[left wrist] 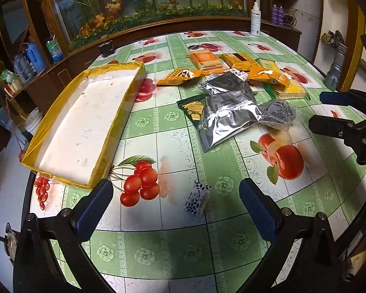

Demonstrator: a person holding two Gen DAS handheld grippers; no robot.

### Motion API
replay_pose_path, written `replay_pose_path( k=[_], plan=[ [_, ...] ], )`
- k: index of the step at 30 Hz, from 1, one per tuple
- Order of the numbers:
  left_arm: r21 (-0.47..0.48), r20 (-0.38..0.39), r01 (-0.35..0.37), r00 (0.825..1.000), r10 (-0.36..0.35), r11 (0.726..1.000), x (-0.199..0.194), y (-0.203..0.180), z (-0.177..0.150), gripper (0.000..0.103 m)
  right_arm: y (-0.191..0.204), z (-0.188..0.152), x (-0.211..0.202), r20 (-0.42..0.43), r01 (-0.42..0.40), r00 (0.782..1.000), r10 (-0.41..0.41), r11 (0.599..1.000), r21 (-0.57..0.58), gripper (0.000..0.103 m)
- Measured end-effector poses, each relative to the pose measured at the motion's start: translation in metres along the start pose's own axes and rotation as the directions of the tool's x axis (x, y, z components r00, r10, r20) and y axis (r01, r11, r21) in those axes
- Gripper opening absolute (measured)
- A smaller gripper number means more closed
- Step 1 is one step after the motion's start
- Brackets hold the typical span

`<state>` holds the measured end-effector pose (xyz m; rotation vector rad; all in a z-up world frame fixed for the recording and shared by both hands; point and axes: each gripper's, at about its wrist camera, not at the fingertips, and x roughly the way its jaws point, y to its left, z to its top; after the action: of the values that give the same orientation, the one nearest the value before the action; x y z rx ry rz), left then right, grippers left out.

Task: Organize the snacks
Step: 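Move both grippers toward the scattered snacks on the table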

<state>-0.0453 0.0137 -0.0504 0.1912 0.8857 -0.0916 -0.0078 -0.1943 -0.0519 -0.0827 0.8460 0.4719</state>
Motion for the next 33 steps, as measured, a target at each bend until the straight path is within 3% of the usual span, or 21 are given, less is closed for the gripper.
replay_pose_path(
  k=[5,21,24,28,33],
  plan=[
    [-0.011,0.010,-0.057,0.998,0.057,0.998,-0.001,0.001,0.001,0.103,0.003,0.001,0.002,-0.003,0.002,1.000,-0.002,1.000,-0.005,0.095],
    [-0.016,0.020,-0.096,0.995,0.096,0.995,-0.003,0.003,0.004,0.103,0.011,0.002,0.009,-0.015,0.011,1.000,-0.011,1.000,-0.019,0.095],
    [-0.041,0.014,-0.102,0.995,0.102,0.994,-0.001,0.009,0.004,0.103,0.016,0.005,0.009,-0.009,0.106,0.994,-0.107,0.994,-0.033,0.095],
    [-0.053,-0.007,-0.103,0.995,0.103,0.993,0.004,0.012,0.004,0.103,0.027,0.008,0.006,0.025,0.317,0.948,-0.316,0.944,-0.094,0.095],
    [-0.053,-0.014,-0.099,0.995,0.098,0.994,0.004,0.011,0.002,0.103,0.026,0.010,0.004,0.038,0.400,0.917,-0.398,0.910,-0.107,0.095]
  ],
)
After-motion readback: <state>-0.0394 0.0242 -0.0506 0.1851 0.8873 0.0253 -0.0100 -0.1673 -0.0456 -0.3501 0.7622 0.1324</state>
